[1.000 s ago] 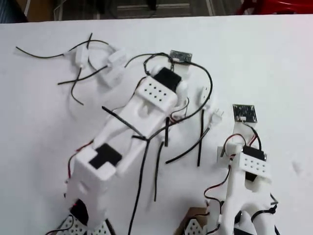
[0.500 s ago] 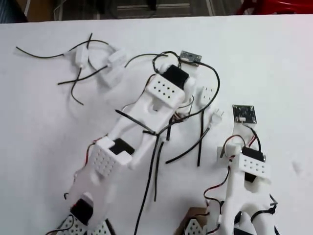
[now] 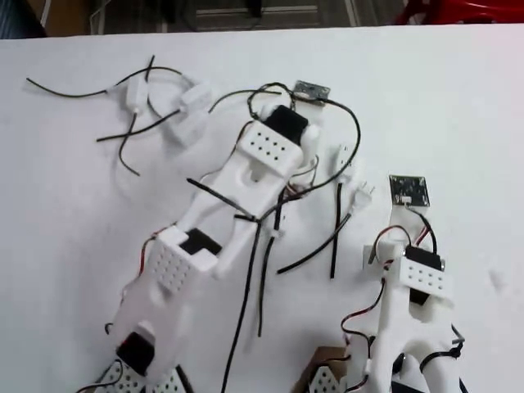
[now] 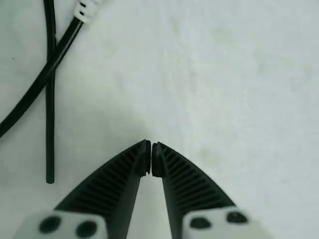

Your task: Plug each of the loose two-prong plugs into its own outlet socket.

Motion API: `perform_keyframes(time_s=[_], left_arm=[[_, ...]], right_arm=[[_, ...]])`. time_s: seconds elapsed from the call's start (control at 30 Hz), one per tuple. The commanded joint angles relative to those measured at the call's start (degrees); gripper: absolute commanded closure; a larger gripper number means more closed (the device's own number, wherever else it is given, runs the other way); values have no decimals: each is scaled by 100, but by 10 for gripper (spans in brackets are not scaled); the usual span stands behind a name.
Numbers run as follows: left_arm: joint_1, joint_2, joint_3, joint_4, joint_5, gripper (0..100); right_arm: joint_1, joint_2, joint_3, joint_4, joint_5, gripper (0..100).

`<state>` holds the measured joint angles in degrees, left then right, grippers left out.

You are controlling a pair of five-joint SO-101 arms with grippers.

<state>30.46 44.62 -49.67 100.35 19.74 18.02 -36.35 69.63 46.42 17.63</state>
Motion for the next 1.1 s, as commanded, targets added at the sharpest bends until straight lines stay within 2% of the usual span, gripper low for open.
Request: perform_keyframes(time_s=[0.0,1.07], left_arm=[[-75,110,-237,-88,-35,976],[215,295,-563,70,510,975]], right_arm=[[-48,-154,-26,-75,18,980],[-48,-154,-26,-92,18,980]])
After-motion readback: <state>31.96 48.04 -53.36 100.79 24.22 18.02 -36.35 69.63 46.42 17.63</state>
